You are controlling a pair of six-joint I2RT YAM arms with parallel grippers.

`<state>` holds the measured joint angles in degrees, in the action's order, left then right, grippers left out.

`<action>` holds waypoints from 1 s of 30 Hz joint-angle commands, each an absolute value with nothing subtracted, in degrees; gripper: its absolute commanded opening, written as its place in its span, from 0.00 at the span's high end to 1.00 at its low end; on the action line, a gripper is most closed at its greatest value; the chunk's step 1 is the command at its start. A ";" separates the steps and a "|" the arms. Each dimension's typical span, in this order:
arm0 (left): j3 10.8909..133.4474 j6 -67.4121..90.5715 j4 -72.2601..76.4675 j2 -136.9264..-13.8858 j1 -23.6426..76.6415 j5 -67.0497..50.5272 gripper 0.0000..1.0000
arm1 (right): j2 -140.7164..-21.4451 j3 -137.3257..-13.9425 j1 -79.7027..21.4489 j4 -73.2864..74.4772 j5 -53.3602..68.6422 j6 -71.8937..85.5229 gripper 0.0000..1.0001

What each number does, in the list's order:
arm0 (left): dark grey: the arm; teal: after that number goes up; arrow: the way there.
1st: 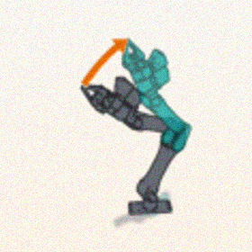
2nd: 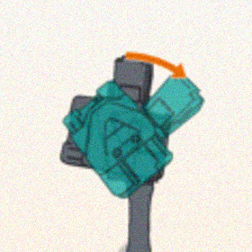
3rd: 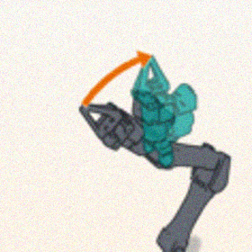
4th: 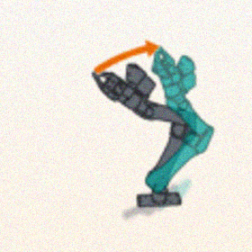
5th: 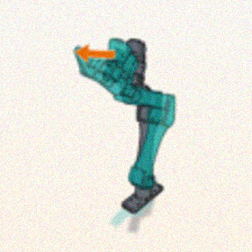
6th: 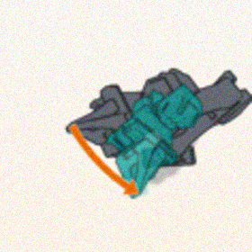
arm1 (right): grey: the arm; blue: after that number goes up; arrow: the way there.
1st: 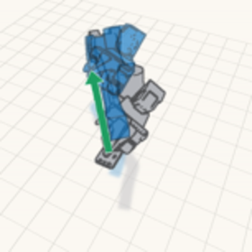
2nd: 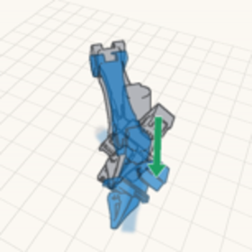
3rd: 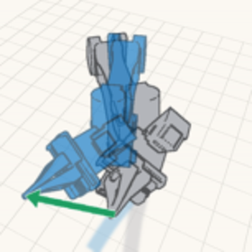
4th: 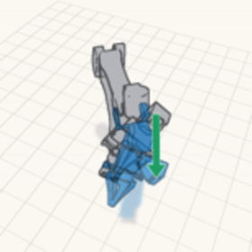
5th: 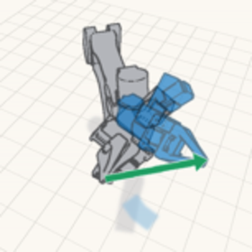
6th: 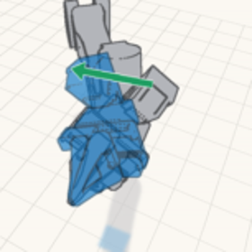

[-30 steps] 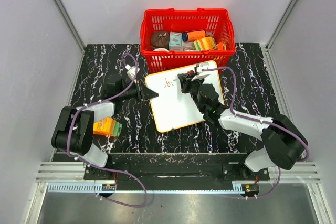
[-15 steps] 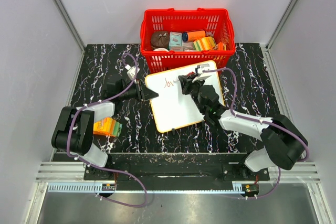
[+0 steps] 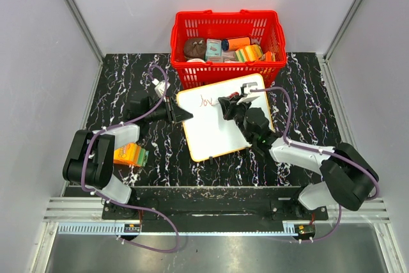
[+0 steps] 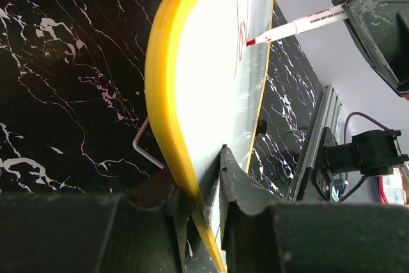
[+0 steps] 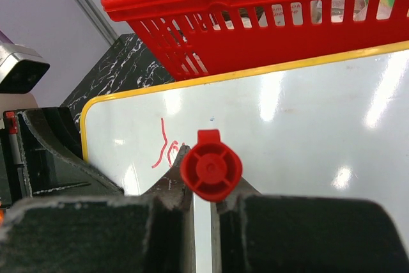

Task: Write a sentence on the whiteboard
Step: Write on the whiteboard with the whiteboard.

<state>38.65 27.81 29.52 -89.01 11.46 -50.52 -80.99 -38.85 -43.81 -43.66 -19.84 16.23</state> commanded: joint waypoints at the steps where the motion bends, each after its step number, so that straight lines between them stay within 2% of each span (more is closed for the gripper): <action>1: 38.58 15.64 26.63 -90.53 13.18 -43.15 1.00 | -78.93 -37.00 -43.51 -41.92 -19.42 18.10 1.00; 13: 38.67 15.64 26.54 -90.61 13.27 -43.07 1.00 | -77.52 -34.63 -43.51 -40.69 -17.23 20.30 1.00; 20: 38.67 15.56 26.46 -90.53 13.27 -42.98 1.00 | -71.21 -33.93 -43.51 -40.69 -16.96 20.21 1.00; 30: 38.67 15.47 26.37 -90.53 13.36 -42.98 1.00 | -67.67 -38.67 -42.81 -36.74 -16.70 16.35 1.00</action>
